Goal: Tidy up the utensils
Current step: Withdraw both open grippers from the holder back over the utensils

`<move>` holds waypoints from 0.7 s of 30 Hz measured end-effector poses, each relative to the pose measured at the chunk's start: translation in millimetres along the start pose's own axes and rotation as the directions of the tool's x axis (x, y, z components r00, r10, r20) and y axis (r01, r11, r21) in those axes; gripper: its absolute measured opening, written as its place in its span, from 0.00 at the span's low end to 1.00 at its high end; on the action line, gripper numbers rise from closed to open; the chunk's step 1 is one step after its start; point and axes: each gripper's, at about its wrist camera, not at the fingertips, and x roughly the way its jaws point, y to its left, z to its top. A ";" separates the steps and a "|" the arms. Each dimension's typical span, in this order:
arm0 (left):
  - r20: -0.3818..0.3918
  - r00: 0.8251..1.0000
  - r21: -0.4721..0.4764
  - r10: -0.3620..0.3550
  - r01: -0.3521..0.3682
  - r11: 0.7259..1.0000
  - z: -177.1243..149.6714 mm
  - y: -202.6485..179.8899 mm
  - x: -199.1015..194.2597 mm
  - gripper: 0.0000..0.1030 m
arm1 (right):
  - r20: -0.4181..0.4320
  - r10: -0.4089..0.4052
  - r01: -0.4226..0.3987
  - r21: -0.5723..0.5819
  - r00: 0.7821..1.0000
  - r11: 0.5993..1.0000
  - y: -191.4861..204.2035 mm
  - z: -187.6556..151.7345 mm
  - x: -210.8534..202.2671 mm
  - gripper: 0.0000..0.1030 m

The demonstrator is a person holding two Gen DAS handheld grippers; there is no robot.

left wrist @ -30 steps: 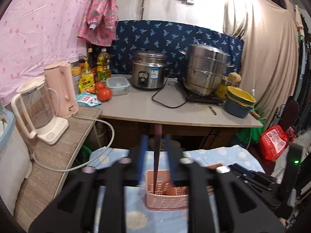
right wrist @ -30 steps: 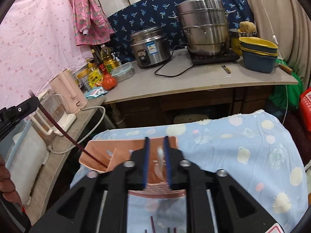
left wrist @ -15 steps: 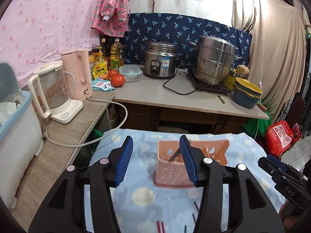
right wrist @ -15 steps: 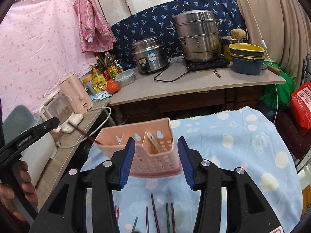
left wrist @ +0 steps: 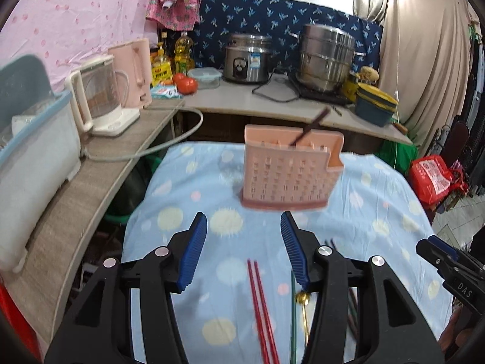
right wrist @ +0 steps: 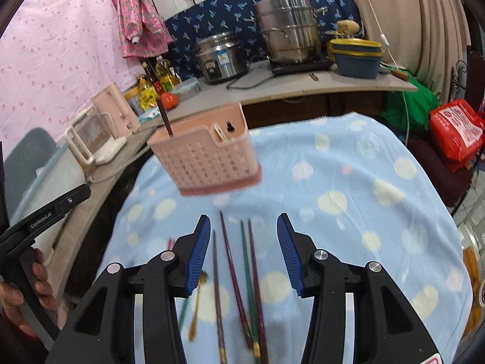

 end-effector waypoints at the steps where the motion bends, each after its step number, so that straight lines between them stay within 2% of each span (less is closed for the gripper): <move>1: -0.018 1.000 -0.001 0.003 -0.003 1.000 -10.8 1.1 0.5 0.47 | -0.012 -0.013 0.013 0.000 1.000 1.000 -3.1 -9.6 -1.0 0.43; 7: -0.123 0.992 0.007 0.010 -0.009 1.000 -71.8 5.2 7.9 0.47 | -0.067 -0.084 0.084 -0.001 0.994 0.996 -17.9 -59.7 -3.2 0.43; 14: -0.236 0.972 0.015 -0.018 0.022 1.000 -138.5 4.9 11.3 0.47 | -0.136 -0.097 0.101 0.023 0.986 0.995 -30.7 -106.0 -0.2 0.43; 21: -0.283 0.958 0.021 -0.054 0.062 0.998 -180.6 1.4 5.3 0.47 | -0.159 -0.103 0.107 0.017 0.982 0.994 -30.5 -130.5 -1.3 0.43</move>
